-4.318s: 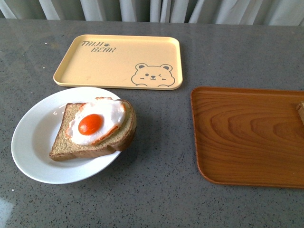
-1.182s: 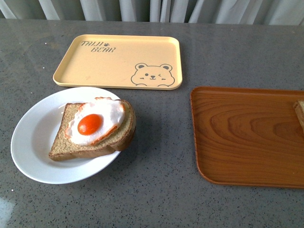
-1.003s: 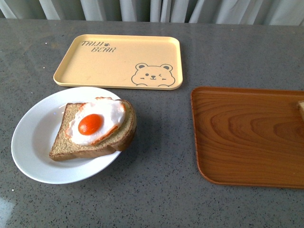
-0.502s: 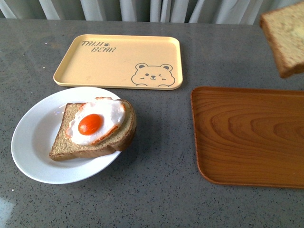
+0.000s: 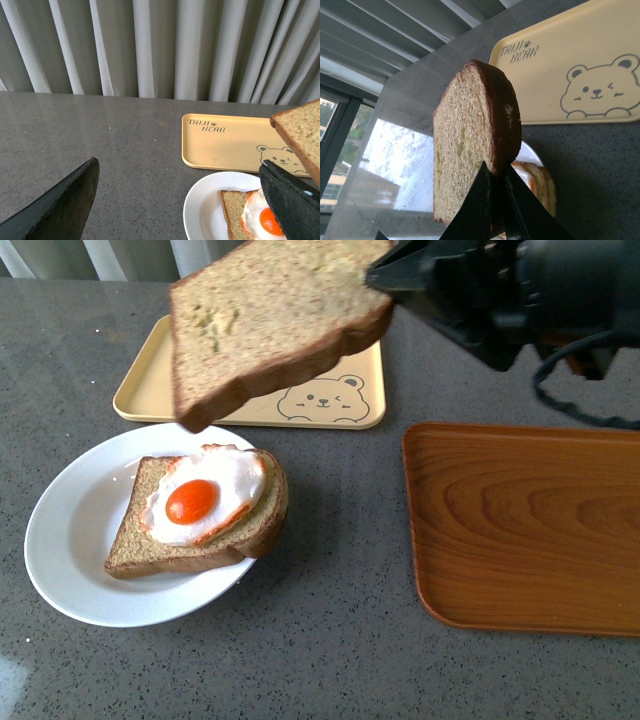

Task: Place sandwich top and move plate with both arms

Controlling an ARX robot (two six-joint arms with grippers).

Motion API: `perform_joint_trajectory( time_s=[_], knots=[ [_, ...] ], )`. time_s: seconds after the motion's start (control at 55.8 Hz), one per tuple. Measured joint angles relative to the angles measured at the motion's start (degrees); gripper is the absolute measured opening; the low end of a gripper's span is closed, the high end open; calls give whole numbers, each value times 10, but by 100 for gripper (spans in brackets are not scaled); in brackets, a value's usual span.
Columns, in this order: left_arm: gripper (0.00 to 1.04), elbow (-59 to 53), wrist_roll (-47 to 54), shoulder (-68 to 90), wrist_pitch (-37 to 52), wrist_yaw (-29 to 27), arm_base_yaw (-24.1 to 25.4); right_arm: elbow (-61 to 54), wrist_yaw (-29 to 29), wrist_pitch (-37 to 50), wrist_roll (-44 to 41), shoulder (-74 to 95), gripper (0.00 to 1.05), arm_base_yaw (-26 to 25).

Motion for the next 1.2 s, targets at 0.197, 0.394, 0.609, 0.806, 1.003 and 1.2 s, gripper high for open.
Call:
perform_joint_trajectory(
  time_s=[0.197,0.394,0.609,0.806,1.003,1.2],
  knots=[
    [96,0,0,0,0,0,0,0,76,33,46,54,2,76],
    [96,0,0,0,0,0,0,0,103,66,76,101,2,109],
    [96,0,0,0,0,0,0,1,127,96,83,138,2,120],
    [96,0,0,0,0,0,0,8,132,104,83,167,2,124],
    [96,0,0,0,0,0,0,9,133,104,83,190,2,127],
    [96,0,0,0,0,0,0,9,135,104,84,190,2,127]
  ],
)
